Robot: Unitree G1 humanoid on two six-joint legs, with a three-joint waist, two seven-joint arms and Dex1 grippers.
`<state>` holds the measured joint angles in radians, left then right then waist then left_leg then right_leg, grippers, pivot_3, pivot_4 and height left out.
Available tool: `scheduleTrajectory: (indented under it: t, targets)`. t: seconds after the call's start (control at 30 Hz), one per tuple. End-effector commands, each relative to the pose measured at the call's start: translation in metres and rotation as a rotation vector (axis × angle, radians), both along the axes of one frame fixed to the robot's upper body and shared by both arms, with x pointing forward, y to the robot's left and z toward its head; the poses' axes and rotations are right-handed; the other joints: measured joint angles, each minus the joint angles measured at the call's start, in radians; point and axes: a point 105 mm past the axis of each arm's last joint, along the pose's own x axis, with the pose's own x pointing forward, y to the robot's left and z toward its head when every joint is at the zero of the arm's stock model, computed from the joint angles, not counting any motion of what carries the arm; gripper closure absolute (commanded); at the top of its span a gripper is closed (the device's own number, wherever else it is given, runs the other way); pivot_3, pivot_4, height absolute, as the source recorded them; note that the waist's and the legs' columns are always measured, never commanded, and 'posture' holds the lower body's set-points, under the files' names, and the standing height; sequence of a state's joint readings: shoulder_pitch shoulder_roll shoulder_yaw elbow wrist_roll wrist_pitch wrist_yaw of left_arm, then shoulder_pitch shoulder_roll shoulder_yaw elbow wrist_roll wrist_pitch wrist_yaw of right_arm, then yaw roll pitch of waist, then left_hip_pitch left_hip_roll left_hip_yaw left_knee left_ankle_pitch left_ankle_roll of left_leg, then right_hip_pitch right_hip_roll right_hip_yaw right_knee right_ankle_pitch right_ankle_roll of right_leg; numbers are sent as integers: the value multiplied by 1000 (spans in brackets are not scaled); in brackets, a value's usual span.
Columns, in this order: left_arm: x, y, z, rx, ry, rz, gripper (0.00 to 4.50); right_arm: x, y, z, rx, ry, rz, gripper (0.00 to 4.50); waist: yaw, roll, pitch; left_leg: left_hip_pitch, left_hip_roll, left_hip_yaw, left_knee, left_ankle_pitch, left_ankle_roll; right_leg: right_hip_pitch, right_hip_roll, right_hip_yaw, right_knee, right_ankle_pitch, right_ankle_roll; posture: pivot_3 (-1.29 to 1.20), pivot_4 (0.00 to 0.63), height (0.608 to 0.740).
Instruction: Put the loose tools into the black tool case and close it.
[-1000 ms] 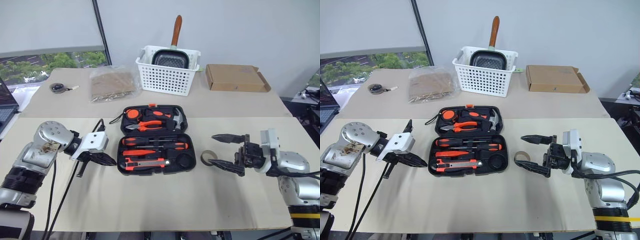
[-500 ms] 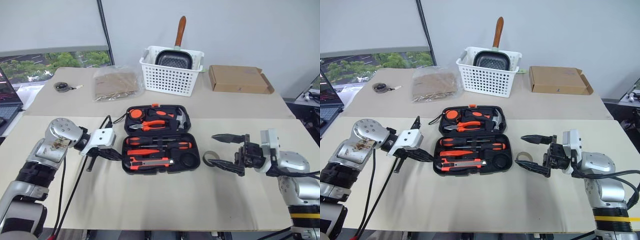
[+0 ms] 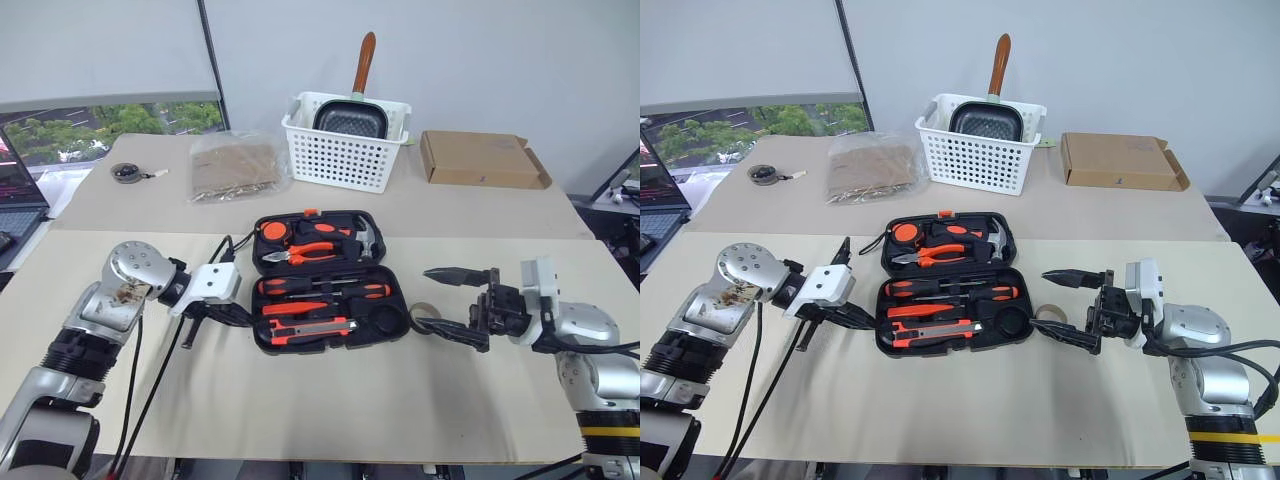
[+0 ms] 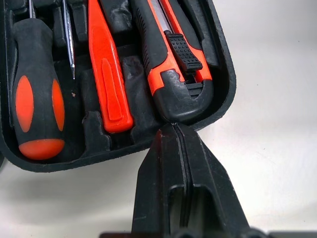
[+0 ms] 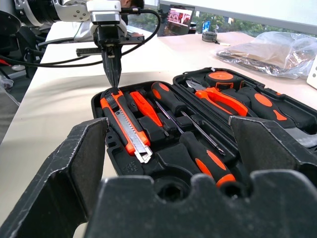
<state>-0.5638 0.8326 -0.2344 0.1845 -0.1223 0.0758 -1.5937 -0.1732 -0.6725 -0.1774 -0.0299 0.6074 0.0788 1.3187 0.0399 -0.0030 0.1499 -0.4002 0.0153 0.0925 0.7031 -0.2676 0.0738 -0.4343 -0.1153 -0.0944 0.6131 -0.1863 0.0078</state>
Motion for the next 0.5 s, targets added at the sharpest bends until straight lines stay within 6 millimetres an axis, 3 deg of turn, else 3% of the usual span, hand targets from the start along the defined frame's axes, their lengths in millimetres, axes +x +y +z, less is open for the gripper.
scheduleTrajectory:
  t: [0.03,0.5]
  targets:
    - [-3,-4,1,-18,16,-15,4477,-2,-1,9,-4,-58,-4,0,0,0,0,0,0,0,0,0,0,0,0,0,0,0,0,0,150,700]
    - [-21,-6,33,-191,110,15,4477,-4,-1,6,-2,-54,-12,0,-7,0,0,-1,1,0,0,0,0,-1,1,0,0,0,0,0,150,700]
